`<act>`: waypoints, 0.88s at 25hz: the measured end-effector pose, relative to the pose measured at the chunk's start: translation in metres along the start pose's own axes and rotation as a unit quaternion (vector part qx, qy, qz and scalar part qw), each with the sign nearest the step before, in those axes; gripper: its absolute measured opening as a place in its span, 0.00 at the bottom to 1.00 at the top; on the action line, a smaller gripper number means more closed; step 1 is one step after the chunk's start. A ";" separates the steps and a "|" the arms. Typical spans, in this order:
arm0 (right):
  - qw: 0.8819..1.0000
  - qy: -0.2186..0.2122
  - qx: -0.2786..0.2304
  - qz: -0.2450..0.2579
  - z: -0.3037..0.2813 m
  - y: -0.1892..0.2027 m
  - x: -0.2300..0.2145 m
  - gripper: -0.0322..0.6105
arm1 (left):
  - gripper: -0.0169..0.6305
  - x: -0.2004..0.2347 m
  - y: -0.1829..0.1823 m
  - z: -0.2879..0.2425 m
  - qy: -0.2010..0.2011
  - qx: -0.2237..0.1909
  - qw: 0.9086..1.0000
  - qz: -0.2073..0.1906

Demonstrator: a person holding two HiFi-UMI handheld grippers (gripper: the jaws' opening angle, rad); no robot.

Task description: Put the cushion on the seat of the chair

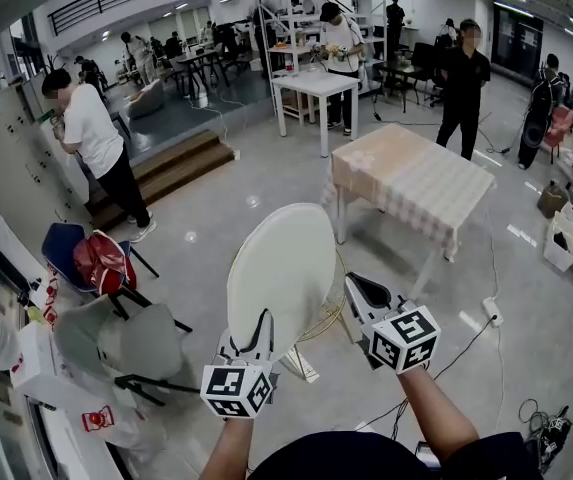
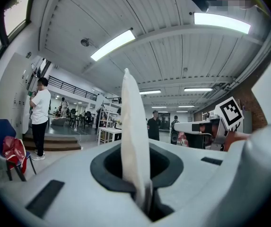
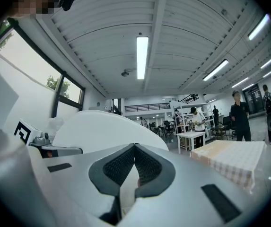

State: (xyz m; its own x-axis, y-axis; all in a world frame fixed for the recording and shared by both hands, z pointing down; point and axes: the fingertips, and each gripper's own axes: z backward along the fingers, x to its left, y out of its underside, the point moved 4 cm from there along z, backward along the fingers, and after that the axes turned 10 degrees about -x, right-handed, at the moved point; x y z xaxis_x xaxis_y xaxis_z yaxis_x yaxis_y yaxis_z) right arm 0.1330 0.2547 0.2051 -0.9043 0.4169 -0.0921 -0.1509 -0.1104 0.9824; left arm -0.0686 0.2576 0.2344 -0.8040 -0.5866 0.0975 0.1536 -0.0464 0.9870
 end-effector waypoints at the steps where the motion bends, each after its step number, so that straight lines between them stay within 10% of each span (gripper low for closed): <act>1: 1.000 -0.002 -0.001 0.000 0.000 0.000 -0.003 0.08 | 0.11 -0.002 0.001 -0.002 -0.001 -0.001 1.000 -0.001; 22: 0.999 -0.038 -0.001 -0.016 0.005 0.008 -0.037 0.08 | 0.11 -0.032 0.005 -0.017 -0.036 -0.012 0.999 -0.007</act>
State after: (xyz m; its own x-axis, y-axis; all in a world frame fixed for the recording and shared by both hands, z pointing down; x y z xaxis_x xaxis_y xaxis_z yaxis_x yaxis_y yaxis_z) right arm 0.1670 0.2430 0.2176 -0.8662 0.4874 -0.1105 -0.1797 -0.0974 0.9789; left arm -0.0327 0.2624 0.2339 -0.8448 -0.5269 0.0929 0.1547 -0.0744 0.9852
